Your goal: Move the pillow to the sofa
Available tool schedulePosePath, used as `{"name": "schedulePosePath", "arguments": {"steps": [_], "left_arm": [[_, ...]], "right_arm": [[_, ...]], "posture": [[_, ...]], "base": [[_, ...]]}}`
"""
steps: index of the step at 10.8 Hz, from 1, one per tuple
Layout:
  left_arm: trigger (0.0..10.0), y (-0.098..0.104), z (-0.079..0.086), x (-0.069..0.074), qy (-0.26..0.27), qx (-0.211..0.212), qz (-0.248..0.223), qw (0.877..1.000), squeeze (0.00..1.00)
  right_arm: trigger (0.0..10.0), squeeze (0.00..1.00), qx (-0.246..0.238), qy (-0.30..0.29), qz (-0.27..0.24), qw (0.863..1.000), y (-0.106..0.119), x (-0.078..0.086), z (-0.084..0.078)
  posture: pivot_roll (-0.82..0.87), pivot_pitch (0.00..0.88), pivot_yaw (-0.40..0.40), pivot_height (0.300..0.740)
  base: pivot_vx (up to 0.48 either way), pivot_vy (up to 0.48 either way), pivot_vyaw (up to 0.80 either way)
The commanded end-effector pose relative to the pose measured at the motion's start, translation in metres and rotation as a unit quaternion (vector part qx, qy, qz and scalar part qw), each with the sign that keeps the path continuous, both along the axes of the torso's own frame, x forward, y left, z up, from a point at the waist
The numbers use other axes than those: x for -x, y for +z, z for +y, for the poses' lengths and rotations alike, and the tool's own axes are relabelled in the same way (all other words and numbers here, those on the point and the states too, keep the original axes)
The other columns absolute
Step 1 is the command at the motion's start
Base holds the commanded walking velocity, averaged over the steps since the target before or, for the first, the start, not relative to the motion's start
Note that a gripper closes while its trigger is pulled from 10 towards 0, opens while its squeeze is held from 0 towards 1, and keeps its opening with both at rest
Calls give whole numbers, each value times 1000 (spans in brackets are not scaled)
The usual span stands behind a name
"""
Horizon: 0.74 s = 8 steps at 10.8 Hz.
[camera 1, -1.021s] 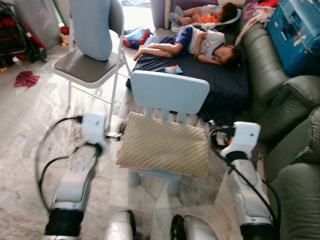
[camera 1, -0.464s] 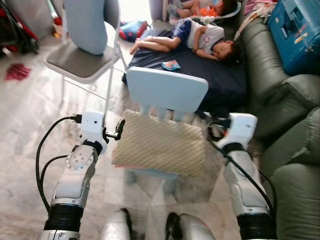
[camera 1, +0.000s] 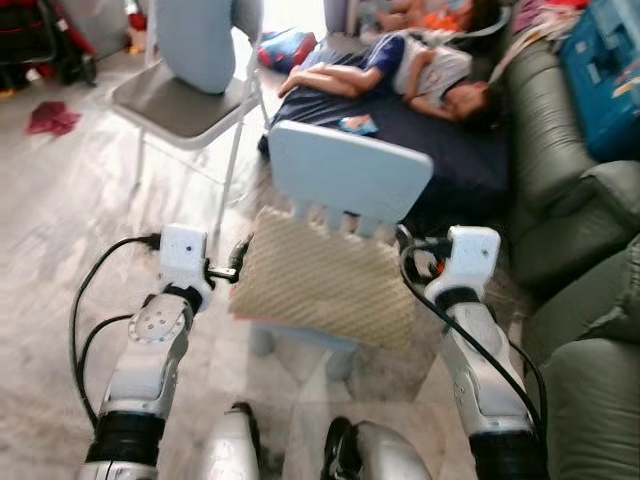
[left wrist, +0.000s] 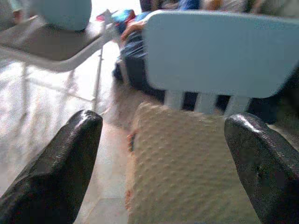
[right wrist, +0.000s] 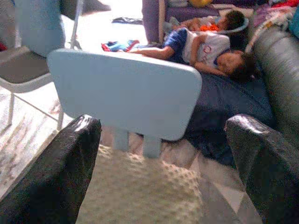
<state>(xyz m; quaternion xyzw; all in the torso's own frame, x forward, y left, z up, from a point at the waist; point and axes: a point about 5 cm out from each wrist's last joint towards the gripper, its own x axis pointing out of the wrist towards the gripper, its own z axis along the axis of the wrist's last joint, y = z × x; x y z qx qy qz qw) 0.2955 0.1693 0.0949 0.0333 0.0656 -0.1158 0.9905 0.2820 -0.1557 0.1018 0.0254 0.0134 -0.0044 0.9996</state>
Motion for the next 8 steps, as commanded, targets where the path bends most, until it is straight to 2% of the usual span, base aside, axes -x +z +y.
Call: {"name": "schedulePosePath", "arguments": {"steps": [1,2,4,6,8], "left_arm": [[10000,2,-2,-3,-4,-13,-13,1000,0],[10000,2,-5,-5,6,-19,-18,1000,0],[10000,-1,-10,0,-7,-20,-13,1000,0],[10000,-3,-2,-1,3,-18,-9,1000,0],[10000,-3,-4,-3,3,-17,-9,1000,0]], "right_arm": [[10000,0,-3,-10,-10,1000,6,1,-4],[10000,0,-3,-10,-11,1000,8,-1,-5],[10000,0,-8,-6,-12,1000,9,-1,-3],[10000,0,-9,1,-13,1000,9,1,4],[10000,0,-12,0,-15,1000,11,-1,3]], "posture": [[-6,202,-80,740],[-7,199,-77,740],[-5,206,-70,736],[-8,206,-66,702],[-9,203,-64,667]], "base": [[0,0,0],[0,0,0],[0,0,0],[0,0,0],[0,0,0]]}}
